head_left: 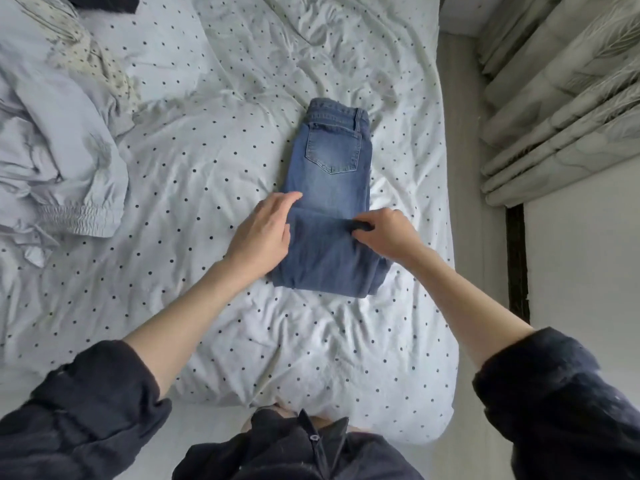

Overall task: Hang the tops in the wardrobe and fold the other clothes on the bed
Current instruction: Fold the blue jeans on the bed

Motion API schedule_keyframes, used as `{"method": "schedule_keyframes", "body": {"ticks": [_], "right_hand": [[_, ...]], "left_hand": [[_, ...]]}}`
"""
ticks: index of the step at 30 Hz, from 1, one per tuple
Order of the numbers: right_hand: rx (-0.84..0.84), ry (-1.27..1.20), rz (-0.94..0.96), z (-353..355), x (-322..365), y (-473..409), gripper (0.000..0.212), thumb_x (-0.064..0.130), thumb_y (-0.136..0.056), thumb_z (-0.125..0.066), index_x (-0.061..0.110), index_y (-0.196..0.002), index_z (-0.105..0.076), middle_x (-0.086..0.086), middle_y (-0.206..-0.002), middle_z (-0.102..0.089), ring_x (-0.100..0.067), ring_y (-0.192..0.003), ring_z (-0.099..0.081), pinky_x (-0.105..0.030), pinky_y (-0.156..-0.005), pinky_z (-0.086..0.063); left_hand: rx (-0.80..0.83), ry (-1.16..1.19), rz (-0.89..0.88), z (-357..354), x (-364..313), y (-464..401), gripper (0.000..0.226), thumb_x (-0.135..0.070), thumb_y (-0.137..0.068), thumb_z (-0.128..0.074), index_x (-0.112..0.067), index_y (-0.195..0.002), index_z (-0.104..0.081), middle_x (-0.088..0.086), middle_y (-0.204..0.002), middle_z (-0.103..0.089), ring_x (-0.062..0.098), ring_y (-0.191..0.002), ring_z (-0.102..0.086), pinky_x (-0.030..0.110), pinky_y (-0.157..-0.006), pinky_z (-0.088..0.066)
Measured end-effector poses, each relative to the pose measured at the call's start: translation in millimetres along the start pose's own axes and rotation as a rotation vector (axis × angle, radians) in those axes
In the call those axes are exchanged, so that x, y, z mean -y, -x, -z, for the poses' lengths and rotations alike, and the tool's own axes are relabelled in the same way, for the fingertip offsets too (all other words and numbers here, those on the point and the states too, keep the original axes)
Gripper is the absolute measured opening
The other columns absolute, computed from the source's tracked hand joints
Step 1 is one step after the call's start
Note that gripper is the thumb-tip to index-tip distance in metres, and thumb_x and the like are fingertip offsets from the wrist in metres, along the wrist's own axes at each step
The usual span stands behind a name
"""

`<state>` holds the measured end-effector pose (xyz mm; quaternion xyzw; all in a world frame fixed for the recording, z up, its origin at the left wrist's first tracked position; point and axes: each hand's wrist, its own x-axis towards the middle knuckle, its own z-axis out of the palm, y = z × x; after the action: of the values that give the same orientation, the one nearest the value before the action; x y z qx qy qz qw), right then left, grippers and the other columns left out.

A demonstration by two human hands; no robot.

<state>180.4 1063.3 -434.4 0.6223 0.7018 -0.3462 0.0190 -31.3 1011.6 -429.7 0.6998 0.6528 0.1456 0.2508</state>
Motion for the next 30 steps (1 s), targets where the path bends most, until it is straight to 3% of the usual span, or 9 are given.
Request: {"method": "schedule_keyframes", "body": {"ticks": [3, 8, 10, 12, 13, 15, 19, 24, 30], "right_hand": [[-0.174, -0.003, 0.022, -10, -1, -14, 0.041, 0.007, -0.089, -0.047, 0.015, -0.128, -0.058, -0.006, -0.132, -0.056, -0.028, -0.121, -0.048, -0.032, -0.096, -0.038], [-0.386, 0.155, 0.245, -68, -16, 20, 0.038, -0.001, -0.074, -0.069, -0.001, -0.111, -0.066, -0.019, -0.117, -0.063, -0.037, -0.103, -0.062, -0.044, -0.082, -0.054], [-0.284, 0.254, 0.210, -93, -28, 30, 0.054, 0.011, -0.073, -0.077, 0.002, -0.123, -0.059, -0.021, -0.131, -0.054, -0.037, -0.120, -0.054, -0.046, -0.096, -0.048], [-0.069, 0.371, 0.154, -113, -37, 29, 0.081, 0.032, -0.080, -0.071, 0.008, -0.145, -0.031, -0.018, -0.153, -0.022, -0.032, -0.142, -0.021, -0.043, -0.116, -0.021], [-0.005, 0.415, 0.132, -121, -40, 26, 0.091, 0.039, -0.079, -0.070, 0.009, -0.149, -0.020, -0.016, -0.156, -0.012, -0.031, -0.145, -0.011, -0.042, -0.118, -0.012], [-0.023, 0.473, 0.125, -129, -45, 16, 0.096, 0.039, -0.070, -0.078, 0.006, -0.146, -0.029, -0.019, -0.152, -0.023, -0.034, -0.141, -0.022, -0.046, -0.115, -0.023], [-0.185, 0.497, 0.189, -141, -56, 4, 0.076, 0.013, -0.067, -0.076, 0.004, -0.137, -0.046, -0.022, -0.142, -0.042, -0.037, -0.131, -0.042, -0.049, -0.104, -0.040], [-0.281, 0.475, 0.320, -128, -60, 4, 0.063, 0.007, -0.061, -0.078, 0.005, -0.122, -0.062, -0.024, -0.128, -0.056, -0.039, -0.117, -0.055, -0.050, -0.091, -0.050], [-0.293, 0.385, 0.275, -94, -36, 27, 0.028, 0.000, -0.054, -0.077, 0.004, -0.081, -0.070, -0.007, -0.078, -0.067, -0.028, -0.071, -0.065, -0.030, -0.059, -0.054]], "left_hand": [[0.048, -0.095, -0.123, -32, 5, 10, 0.053, 0.004, -0.086, -0.051, -0.003, -0.138, -0.041, 0.017, -0.144, -0.038, 0.032, -0.136, -0.033, 0.034, -0.112, -0.024], [0.326, -0.388, -0.091, -89, 34, 16, 0.074, -0.022, -0.092, -0.053, -0.018, -0.151, -0.008, 0.007, -0.158, 0.008, 0.027, -0.145, 0.008, 0.043, -0.116, -0.002], [0.332, -0.488, -0.100, -105, 43, 12, 0.096, -0.037, -0.083, -0.065, -0.020, -0.151, 0.001, 0.008, -0.158, 0.010, 0.028, -0.145, 0.008, 0.048, -0.115, 0.002], [0.330, -0.598, -0.112, -121, 51, 6, 0.112, -0.046, -0.076, -0.070, -0.017, -0.149, 0.010, 0.012, -0.158, 0.007, 0.031, -0.145, 0.005, 0.050, -0.115, 0.003], [0.309, -0.636, -0.117, -127, 54, 4, 0.109, -0.043, -0.076, -0.070, -0.016, -0.149, 0.007, 0.014, -0.158, 0.002, 0.033, -0.145, -0.001, 0.051, -0.115, -0.001], [0.180, -0.684, -0.198, -139, 62, 3, 0.082, -0.027, -0.084, -0.061, -0.016, -0.150, -0.015, 0.018, -0.154, -0.021, 0.037, -0.141, -0.022, 0.053, -0.114, -0.018], [0.021, -0.725, -0.392, -144, 78, 2, 0.054, -0.011, -0.088, -0.037, -0.016, -0.141, -0.041, 0.022, -0.144, -0.040, 0.043, -0.130, -0.039, 0.057, -0.106, -0.032], [-0.005, -0.485, -0.388, -120, 68, 4, 0.066, 0.001, -0.054, -0.079, -0.009, -0.118, -0.065, 0.020, -0.124, -0.060, 0.042, -0.118, -0.053, 0.056, -0.099, -0.042], [0.077, -0.184, -0.192, -81, 37, 16, 0.060, 0.006, -0.051, -0.083, -0.006, -0.108, -0.069, 0.012, -0.111, -0.067, 0.032, -0.107, -0.063, 0.042, -0.085, -0.052]]}}
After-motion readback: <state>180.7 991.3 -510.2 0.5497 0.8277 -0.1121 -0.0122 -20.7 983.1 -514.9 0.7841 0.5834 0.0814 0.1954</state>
